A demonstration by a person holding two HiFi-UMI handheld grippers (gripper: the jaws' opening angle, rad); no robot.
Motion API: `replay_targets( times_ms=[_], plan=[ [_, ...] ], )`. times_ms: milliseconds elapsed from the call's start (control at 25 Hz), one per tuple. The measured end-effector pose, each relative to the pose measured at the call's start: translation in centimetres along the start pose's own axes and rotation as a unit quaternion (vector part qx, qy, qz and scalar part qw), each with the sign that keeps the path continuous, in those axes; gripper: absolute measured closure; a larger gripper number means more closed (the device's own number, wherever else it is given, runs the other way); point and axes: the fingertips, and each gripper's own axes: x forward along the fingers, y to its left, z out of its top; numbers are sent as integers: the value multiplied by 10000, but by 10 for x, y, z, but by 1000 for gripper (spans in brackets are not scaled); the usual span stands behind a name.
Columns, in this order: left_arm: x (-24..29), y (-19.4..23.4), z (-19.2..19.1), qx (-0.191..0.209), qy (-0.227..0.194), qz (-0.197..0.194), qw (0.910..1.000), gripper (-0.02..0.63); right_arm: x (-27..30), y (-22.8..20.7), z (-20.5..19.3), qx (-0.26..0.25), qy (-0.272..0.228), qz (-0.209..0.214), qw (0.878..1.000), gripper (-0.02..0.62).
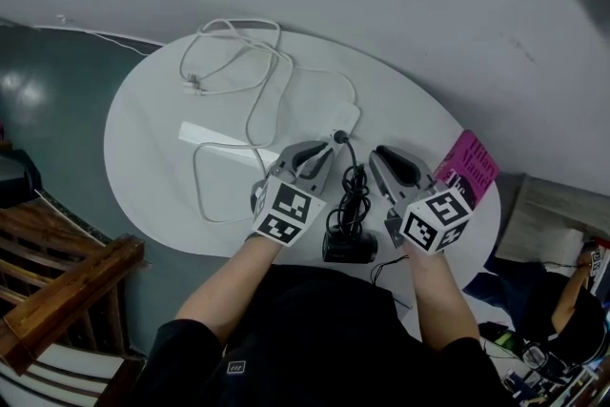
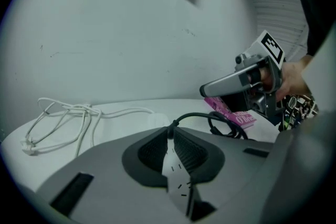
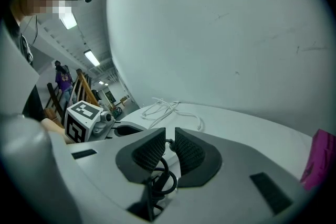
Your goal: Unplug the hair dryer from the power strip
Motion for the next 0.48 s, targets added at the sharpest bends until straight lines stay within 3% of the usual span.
replay_targets(
  times_ms=[160,280,480],
  plan=[
    [12,-1,-14,3,176,2,9998,574,7,-3,-4,39,-12,174,9998,557],
    [17,0,-22,-20,233,-7,9997,509,14,-2,-4,28,-37,279,9996,555],
    [25,-2,-28,12,277,-48,9996,503,26,4,2,126,-7,409,9991,536]
  ],
)
